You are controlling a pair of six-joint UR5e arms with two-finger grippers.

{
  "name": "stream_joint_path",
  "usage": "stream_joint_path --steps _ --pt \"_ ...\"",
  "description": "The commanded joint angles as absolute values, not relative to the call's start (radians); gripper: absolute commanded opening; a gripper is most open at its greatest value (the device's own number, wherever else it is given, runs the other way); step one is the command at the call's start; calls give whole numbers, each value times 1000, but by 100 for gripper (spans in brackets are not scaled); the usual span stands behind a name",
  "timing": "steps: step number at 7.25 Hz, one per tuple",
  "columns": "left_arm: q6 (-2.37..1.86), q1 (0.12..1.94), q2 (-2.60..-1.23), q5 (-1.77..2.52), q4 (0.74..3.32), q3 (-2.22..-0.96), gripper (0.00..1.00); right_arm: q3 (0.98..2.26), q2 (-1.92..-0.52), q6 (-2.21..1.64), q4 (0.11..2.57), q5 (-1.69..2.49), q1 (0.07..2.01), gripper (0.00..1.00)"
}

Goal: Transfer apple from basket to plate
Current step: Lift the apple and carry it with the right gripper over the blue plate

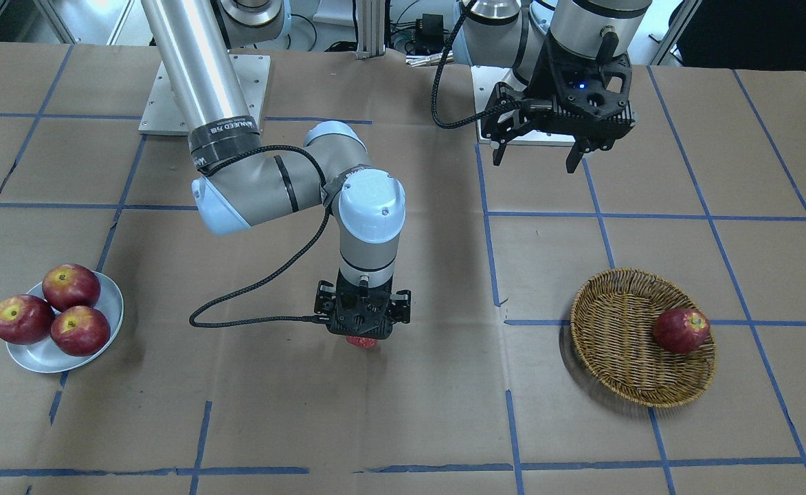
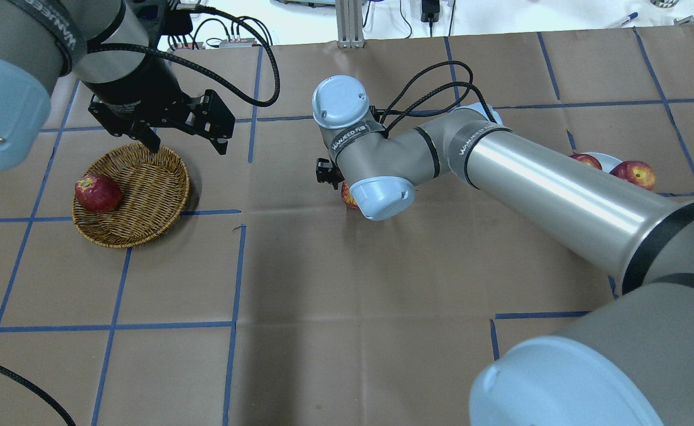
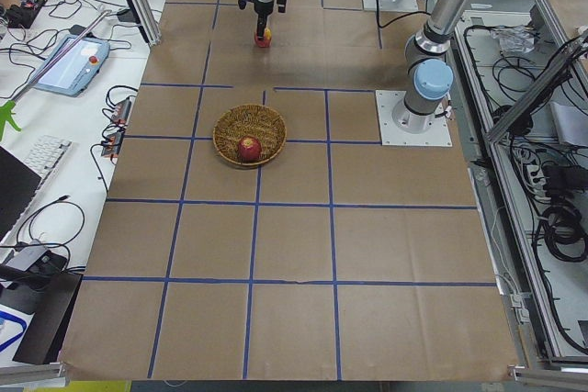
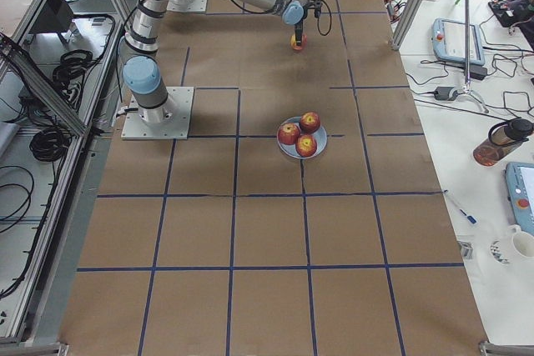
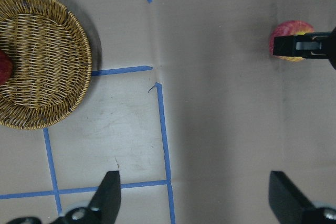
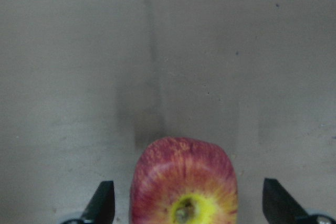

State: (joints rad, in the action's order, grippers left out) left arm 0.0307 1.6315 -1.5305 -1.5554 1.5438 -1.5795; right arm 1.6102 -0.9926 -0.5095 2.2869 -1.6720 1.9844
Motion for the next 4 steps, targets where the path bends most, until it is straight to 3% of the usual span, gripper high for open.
stream_joint_path --steps 1,2,3,4 --pt "31 1632 -1531 -1580 1546 -1580 99 1612 -959 -505 2315 -1671 1993 100" --pt "28 1635 -1532 -1589 1542 -1580 99 1612 -953 -503 2321 -1669 1994 89" --pt "29 1635 -1532 -1588 1542 -1582 99 1612 -953 -502 2324 -1669 1993 69" --pt "31 1635 -1532 -1588 1549 -1585 99 1614 -957 -503 2322 -1670 1993 61"
